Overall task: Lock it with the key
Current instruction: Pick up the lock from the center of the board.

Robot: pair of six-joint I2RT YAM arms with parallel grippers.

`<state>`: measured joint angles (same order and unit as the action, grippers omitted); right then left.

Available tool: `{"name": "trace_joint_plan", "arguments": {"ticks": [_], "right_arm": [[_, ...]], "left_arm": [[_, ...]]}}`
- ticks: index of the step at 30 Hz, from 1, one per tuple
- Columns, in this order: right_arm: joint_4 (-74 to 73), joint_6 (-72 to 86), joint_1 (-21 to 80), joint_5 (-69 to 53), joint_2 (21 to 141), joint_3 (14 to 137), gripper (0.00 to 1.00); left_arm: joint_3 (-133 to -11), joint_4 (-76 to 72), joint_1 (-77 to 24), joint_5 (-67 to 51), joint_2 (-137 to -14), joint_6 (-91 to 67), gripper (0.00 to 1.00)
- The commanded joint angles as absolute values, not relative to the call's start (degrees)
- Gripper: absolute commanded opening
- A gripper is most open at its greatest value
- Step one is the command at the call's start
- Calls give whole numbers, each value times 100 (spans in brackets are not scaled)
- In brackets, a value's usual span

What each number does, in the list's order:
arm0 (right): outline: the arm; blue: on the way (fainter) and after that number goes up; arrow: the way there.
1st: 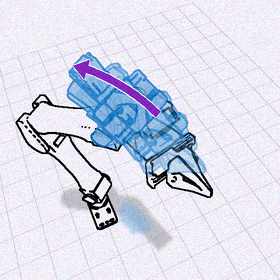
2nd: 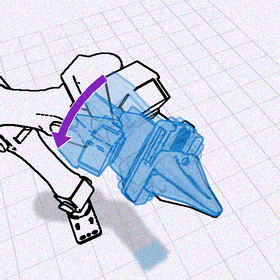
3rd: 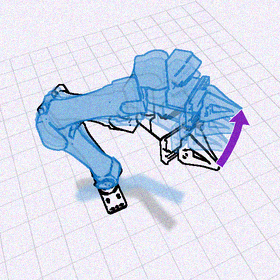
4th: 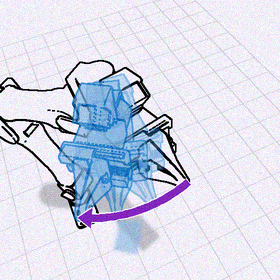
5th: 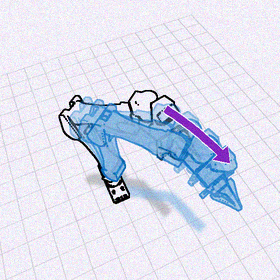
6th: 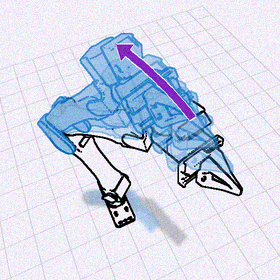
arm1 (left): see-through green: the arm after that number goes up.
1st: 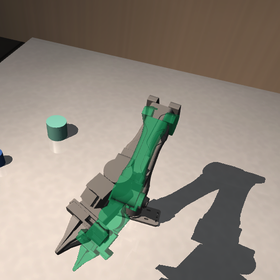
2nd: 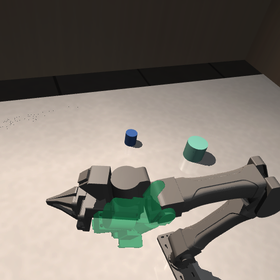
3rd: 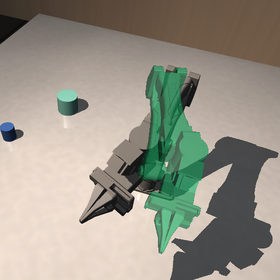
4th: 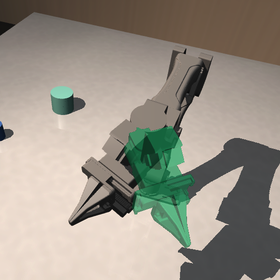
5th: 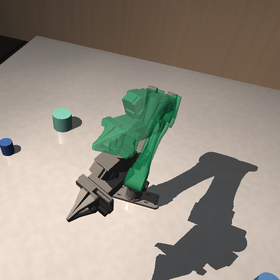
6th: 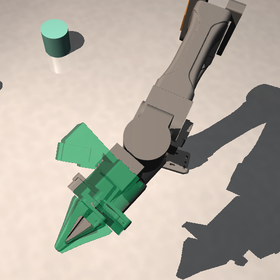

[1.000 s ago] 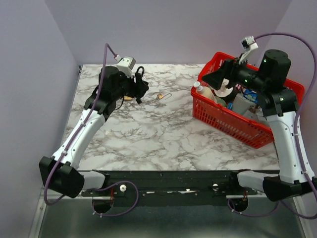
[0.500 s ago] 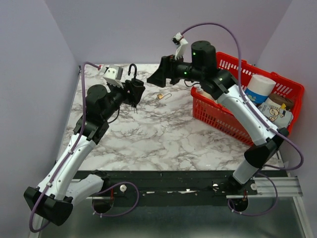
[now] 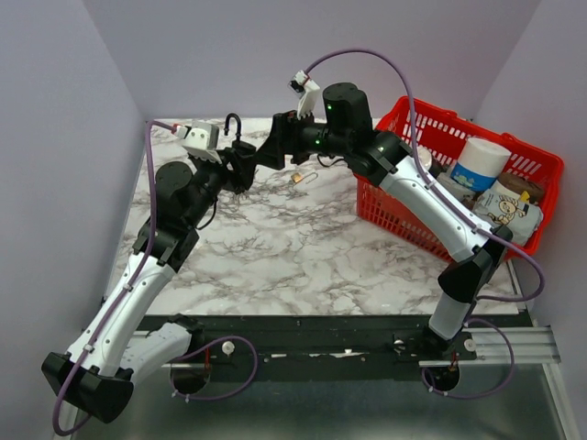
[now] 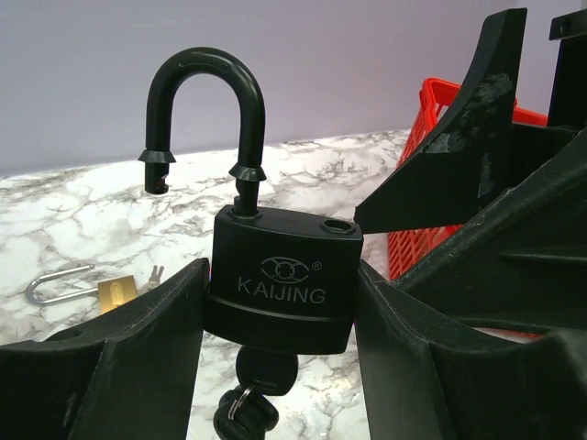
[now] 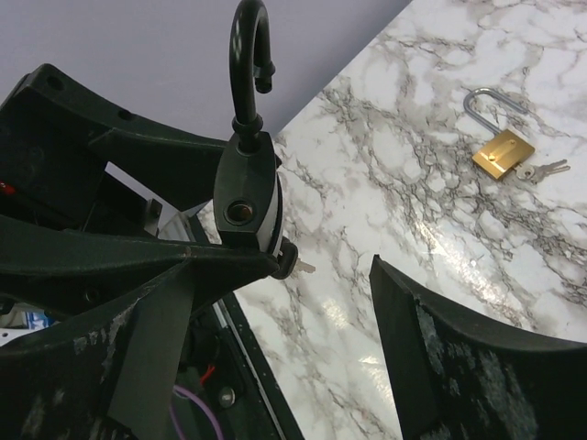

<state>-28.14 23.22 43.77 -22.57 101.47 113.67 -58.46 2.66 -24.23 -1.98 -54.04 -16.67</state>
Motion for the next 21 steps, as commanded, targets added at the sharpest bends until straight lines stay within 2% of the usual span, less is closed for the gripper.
{"name": "trace_joint_plan", "arguments": {"ticks": [1, 7, 13, 21], "right_arm": [[-2514, 2540, 4483, -2083, 10362, 11715, 85], [-2294, 2531, 4246, -2416, 10011, 11585, 83], [-2180, 2242, 4069, -2628, 9493, 10934, 83], [-2399, 2496, 4104, -2602, 9922, 10810, 80]], "left_arm": [[-5810, -536, -2549, -273, -5221, -1564, 4], [-5704, -414, -2549, -176, -5194, -1512, 4], [-5634, -413, -2549, -290, -5177, -1643, 4], [-5616, -606, -2601, -598, -5247, -1626, 4]]}}
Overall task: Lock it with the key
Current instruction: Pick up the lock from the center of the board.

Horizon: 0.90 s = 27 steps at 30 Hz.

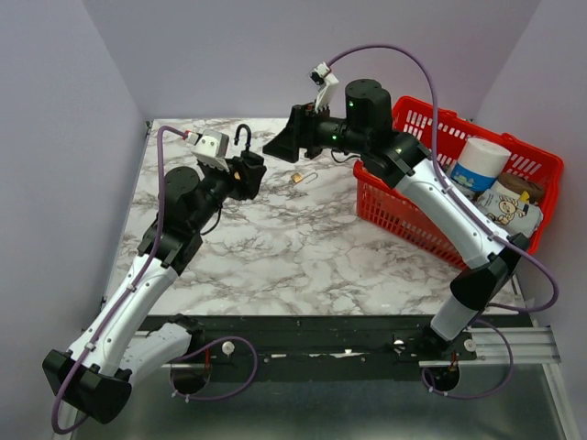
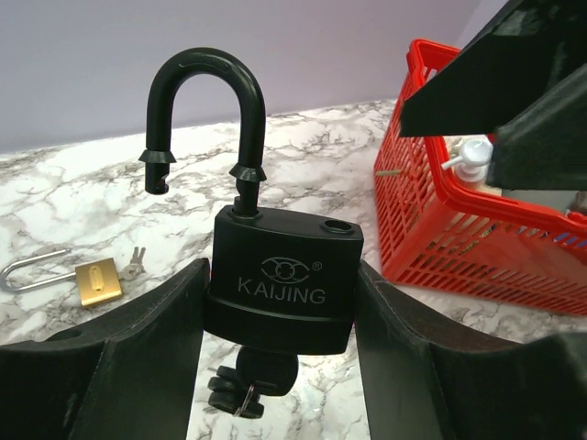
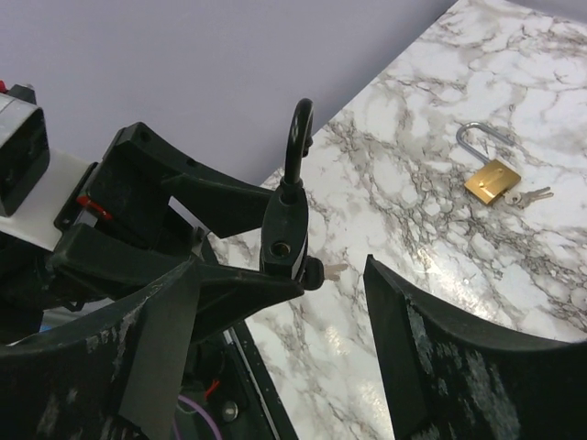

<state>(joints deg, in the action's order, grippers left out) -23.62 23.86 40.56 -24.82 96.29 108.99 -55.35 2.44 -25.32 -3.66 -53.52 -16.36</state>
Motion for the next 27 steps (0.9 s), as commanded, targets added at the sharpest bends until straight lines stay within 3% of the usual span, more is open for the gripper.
{"name": "trace_joint_plan", "arguments": {"ticks": [1, 11, 16, 24, 27], "right_arm": [[-2399, 2548, 4122, -2593, 9966, 10854, 80], [-2558, 2610, 4421, -2285, 10318, 10943, 75], [-2654, 2768, 4465, -2680, 10468, 10811, 60], [-2716, 2944, 4509, -2918, 10468, 10494, 59], [-2698, 2971, 4500, -2988, 10494, 10476, 48]], "left_arm": [[-5608, -598, -2610, -554, -5273, -1617, 4], [-5476, -703, -2856, -150, -5370, -1126, 2], [-5405, -694, -2962, 184, -5414, -695, 1], [-5405, -826, -2971, 580, -5502, -448, 0], [-5397, -844, -2979, 563, -5493, -518, 0]]}}
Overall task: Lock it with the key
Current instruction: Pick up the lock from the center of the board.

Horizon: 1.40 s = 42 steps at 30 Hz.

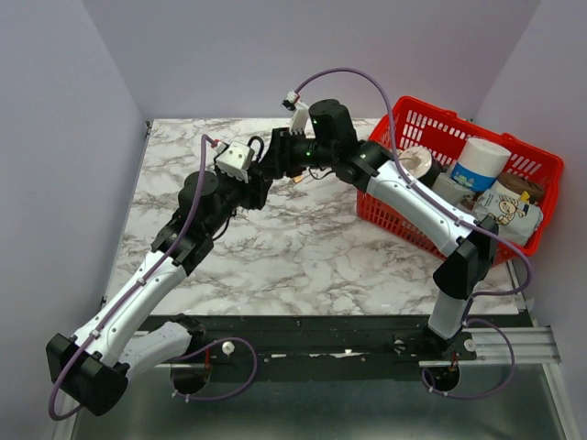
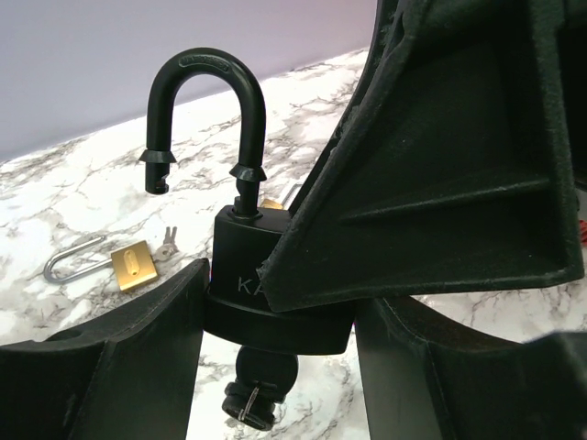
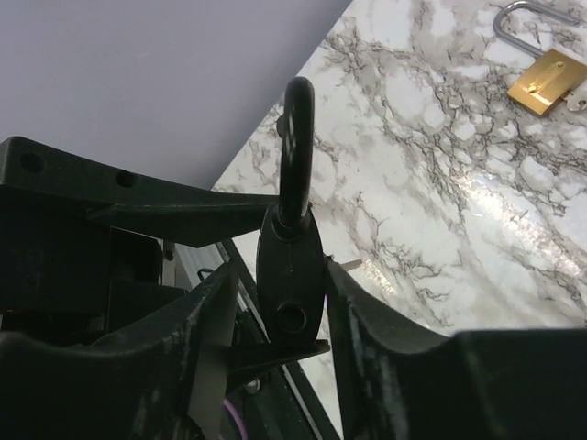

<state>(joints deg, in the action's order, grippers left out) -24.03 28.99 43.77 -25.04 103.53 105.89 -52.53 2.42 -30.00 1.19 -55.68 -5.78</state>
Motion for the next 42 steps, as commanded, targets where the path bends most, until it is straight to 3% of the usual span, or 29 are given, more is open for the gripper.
{"name": "trace_joint_plan", "arguments": {"ticks": [1, 3, 4, 6, 9, 10, 11, 14, 19, 24, 34, 42], "right_arm": [[-2698, 2979, 4500, -2945, 10512, 10485, 40], [-2698, 2927, 4500, -2918, 10512, 10538, 27], [-2698, 2875, 4491, -2909, 10512, 10547, 13], [-2698, 2839, 4465, -2900, 10494, 10582, 1], [-2698, 2813, 4342, -2883, 10433, 10582, 1], [-2707, 2778, 4298, -2874, 10415, 10582, 1], [-2707, 2760, 4280, -2848, 10389, 10582, 1], [-2707, 2646, 4079, -2891, 10292, 10600, 1], [-2751, 2375, 3631, -3119, 10064, 10433, 1], [-2962, 1057, 3568, -3971, 9503, 9898, 1], [-5367, -2229, 3752, -4843, 8948, 9720, 1], [-6319, -2918, 4183, -4659, 8851, 9861, 1]], "left_arm": [[-5396, -844, -2971, 536, -5493, -545, 1], [-5379, -818, -2979, 484, -5467, -615, 3], [-5379, -809, -2979, 449, -5458, -641, 5], [-5370, -739, -2979, 308, -5406, -685, 9], [-5388, -546, -2979, 115, -5335, -721, 26], [-5414, -449, -2971, 71, -5326, -729, 36], [-5440, -213, -2971, 9, -5317, -738, 57], [-5642, 506, -2962, -377, -5291, -729, 81], [-5748, 1467, -2901, -903, -5037, -642, 98], [-5870, 2310, -2778, -1800, -4615, -520, 99], [-6680, 3375, -2593, -3480, -4957, -194, 99], [-6759, 3656, -2575, -4403, -5071, 1010, 98]]}}
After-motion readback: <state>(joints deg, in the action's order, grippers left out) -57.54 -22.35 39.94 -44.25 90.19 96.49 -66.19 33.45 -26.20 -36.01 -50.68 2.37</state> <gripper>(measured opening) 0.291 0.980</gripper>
